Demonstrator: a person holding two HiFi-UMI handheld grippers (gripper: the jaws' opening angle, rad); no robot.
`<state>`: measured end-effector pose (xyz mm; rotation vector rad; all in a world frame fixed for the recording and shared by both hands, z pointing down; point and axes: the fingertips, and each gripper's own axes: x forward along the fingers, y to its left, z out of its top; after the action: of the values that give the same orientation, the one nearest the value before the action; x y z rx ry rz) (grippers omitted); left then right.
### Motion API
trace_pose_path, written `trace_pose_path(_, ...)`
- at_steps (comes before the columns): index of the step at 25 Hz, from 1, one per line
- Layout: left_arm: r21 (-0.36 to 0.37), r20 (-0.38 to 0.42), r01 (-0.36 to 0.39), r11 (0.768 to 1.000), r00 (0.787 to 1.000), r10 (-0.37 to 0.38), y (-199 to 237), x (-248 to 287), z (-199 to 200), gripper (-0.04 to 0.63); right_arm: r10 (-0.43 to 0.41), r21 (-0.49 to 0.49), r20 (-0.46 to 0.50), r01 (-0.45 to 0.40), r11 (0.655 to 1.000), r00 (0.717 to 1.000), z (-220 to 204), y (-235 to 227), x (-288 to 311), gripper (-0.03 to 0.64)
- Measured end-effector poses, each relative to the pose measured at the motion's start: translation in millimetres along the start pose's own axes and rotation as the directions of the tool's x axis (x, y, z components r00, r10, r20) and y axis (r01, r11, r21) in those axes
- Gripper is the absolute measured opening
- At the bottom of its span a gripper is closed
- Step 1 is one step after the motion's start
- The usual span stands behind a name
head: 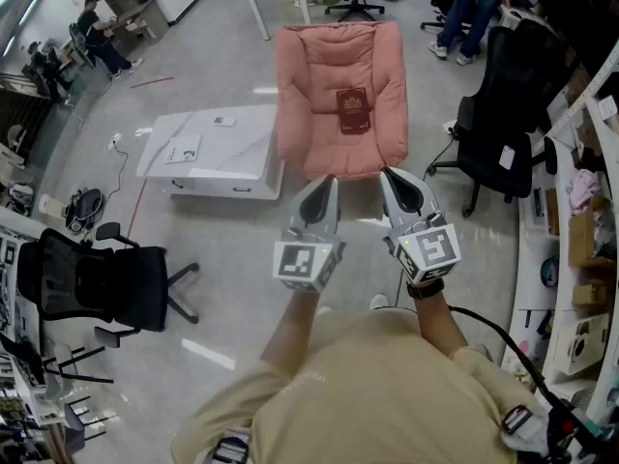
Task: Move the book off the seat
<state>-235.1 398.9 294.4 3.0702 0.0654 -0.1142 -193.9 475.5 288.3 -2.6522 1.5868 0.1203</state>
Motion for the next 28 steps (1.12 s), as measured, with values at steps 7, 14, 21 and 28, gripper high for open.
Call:
trace_pose_path(7,0.024,-0.031,-0.009,1.0,0.999,0.01,-34,29,-9,0.003,0.013,-0.005,0.006,-0.013,1.0,1.0,4,-40,-19,0.006)
trace_pose_path(14,-0.003,-0.074,0.015,1.0,0.997,-0.016,-68,46,-48,0.003,-0.004,0.109,-0.057,0.01,0.994,0.998,-33,-72,-26,0.006)
trace_pose_path(21,-0.018,-0.115,0.01,1.0,0.993,-0.012,-43,75,-78,0.003,-0.062,0.218,-0.174,0.1,0.971,0.983,-85,-106,2,0.005)
trace_pose_path(28,-0.056,-0.136,0.025,0.998,0.99,-0.032,27,151,-106,0.003,-0.097,0.215,-0.251,0.154,0.964,0.963,-123,-153,78,0.006)
